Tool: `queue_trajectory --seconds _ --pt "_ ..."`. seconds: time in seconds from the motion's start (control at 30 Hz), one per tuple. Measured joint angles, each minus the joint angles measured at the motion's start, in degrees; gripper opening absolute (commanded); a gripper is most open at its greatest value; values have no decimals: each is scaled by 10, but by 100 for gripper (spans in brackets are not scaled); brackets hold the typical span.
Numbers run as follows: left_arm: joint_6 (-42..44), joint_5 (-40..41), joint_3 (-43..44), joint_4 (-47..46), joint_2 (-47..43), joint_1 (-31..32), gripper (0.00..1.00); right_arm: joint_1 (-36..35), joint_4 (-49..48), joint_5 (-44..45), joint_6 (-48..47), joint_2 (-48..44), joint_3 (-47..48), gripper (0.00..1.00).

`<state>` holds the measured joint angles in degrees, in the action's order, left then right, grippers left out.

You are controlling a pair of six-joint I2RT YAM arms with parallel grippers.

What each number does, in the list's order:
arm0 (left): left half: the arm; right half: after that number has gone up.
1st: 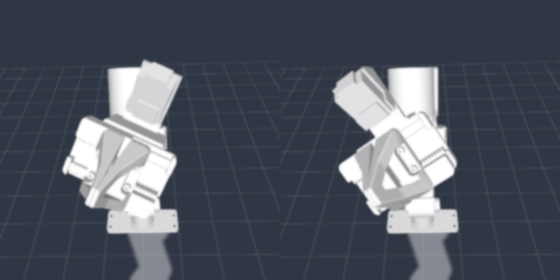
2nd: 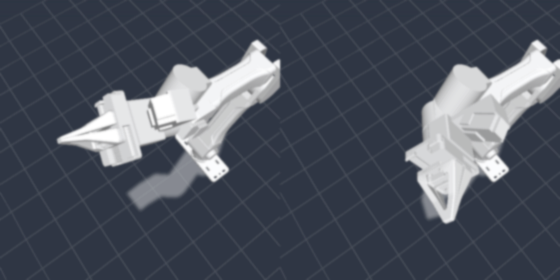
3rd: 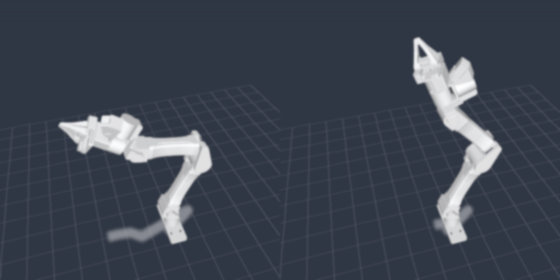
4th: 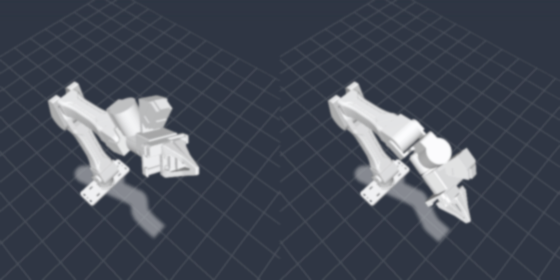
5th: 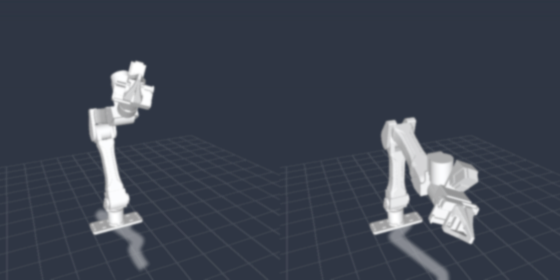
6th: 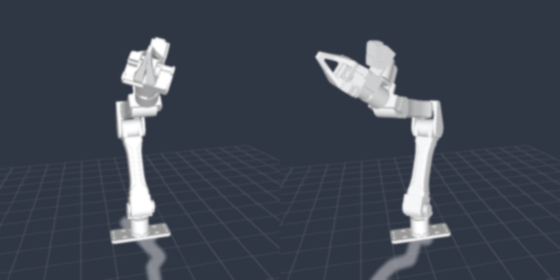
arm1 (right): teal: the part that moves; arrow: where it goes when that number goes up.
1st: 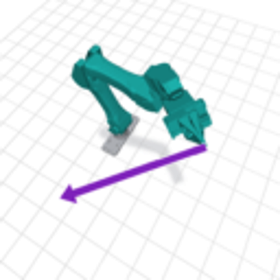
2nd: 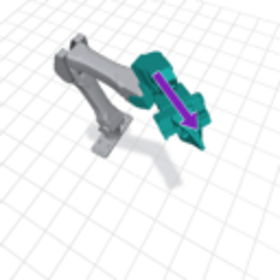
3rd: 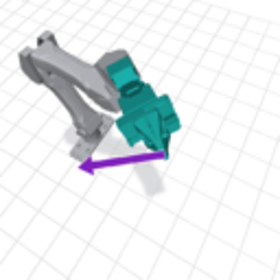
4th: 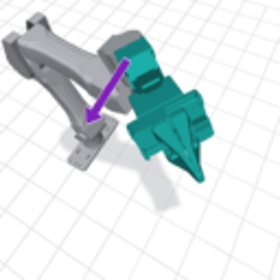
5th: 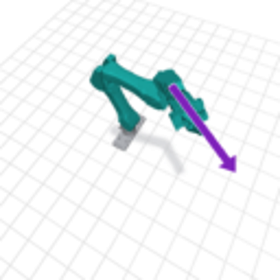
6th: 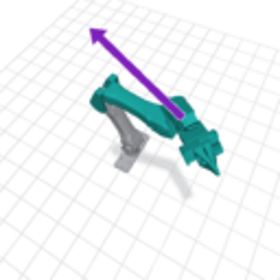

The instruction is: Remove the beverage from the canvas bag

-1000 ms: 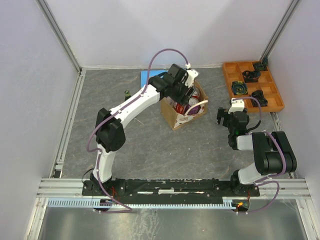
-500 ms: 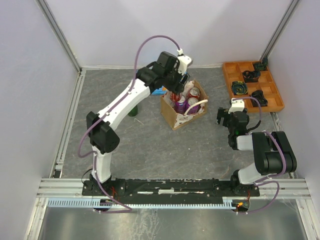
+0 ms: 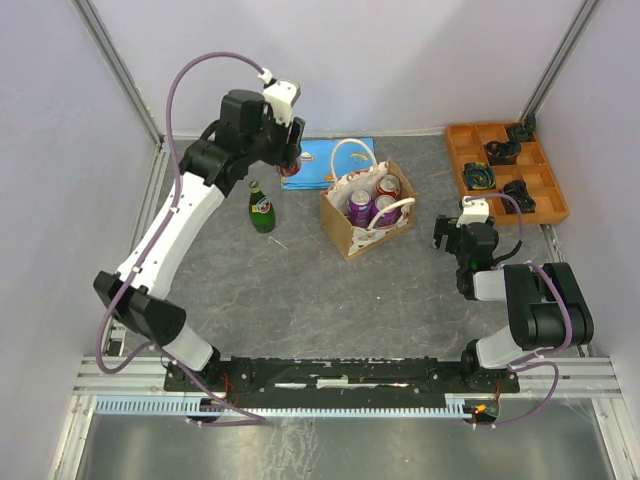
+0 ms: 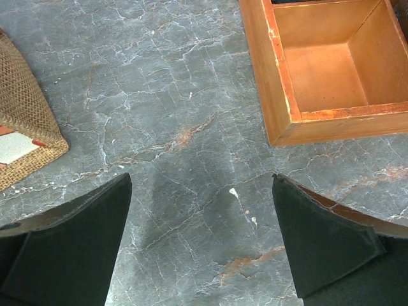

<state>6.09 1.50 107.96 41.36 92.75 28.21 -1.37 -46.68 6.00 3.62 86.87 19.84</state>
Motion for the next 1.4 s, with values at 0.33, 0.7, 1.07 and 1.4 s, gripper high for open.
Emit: queue_trajectory --seconds 0.33,0.7,1.07,1.4 --pt "-47 -39 -227 -47 -31 -7 3 0 0 0 0 0 0 99" --pt "-82 -51 -341 -141 -30 -14 3 0 0 0 0 0 0 99" --pt "-93 -45 -406 -228 8 -21 3 0 0 0 0 0 0 99" --pt "-93 -30 -409 -253 27 -22 99 0 0 0 0 0 0 99"
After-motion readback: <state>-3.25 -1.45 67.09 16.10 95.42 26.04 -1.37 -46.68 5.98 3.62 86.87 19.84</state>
